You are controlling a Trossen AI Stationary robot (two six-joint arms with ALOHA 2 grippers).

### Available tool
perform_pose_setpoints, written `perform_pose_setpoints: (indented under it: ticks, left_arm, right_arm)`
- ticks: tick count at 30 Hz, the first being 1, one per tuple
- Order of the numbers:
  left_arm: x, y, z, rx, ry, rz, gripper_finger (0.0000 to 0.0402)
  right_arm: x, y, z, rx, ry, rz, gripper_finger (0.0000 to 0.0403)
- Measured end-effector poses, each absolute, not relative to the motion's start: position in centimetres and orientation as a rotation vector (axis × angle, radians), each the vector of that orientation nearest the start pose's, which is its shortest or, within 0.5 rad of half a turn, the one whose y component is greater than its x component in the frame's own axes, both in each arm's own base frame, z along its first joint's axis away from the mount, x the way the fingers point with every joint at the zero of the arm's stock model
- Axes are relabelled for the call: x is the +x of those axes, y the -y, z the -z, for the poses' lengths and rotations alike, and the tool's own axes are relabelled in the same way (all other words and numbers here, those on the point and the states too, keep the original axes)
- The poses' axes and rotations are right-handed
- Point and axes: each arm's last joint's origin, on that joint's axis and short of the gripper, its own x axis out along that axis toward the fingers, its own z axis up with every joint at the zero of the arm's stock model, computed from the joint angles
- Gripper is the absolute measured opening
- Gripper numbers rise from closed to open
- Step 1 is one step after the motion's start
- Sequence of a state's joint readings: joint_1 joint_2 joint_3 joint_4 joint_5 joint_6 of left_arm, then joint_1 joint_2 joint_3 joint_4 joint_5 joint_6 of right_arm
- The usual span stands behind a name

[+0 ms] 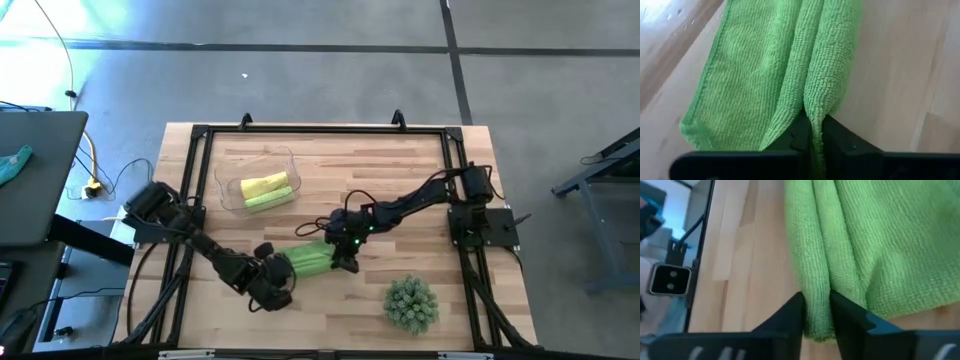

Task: Roll microfiber towels into tight, uniform cylinder then place into a basket
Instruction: Roll the green towel

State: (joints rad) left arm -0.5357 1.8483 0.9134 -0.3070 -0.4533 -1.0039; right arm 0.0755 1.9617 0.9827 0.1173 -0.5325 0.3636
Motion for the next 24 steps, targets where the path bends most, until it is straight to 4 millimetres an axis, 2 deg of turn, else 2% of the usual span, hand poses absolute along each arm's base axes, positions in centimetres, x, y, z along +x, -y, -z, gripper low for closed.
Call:
perform_pose_setpoints:
  ticks: [4, 7, 9, 12, 15, 19, 24]
  left_arm:
    - [26.6, 15.0, -10.0, -0.443, -0.913, -0.478, 0.0016]
    - [25.8, 14.8, -9.5, -0.546, -0.864, -0.475, 0.0016]
    - [25.6, 14.6, -9.4, -0.612, -0.849, -0.459, 0.0011]
    - [25.4, 14.3, -9.2, -0.697, -0.835, -0.438, 0.0007]
    - [25.4, 14.2, -9.4, -0.744, -0.844, -0.424, 0.0007]
    - [25.6, 14.0, -9.4, -0.760, -0.846, -0.424, 0.0008]
    - [25.8, 14.1, -9.5, -0.778, -0.848, -0.382, 0.0008]
  right_arm:
    - [36.6, -3.9, -12.7, 0.400, -0.913, -0.453, 0.0118]
    - [36.3, -3.9, -14.8, 0.234, -0.876, -0.477, 0.0127]
    - [35.8, -4.6, -16.2, 0.078, -0.842, -0.467, 0.0128]
    - [35.0, -6.9, -17.5, -0.232, -0.778, -0.442, 0.0128]
    - [34.4, -9.6, -17.7, -0.484, -0.734, -0.448, 0.0128]
    - [34.2, -12.5, -16.5, -0.635, -0.704, -0.455, 0.0128]
    - [34.8, -12.9, -14.7, -0.667, -0.710, -0.413, 0.0128]
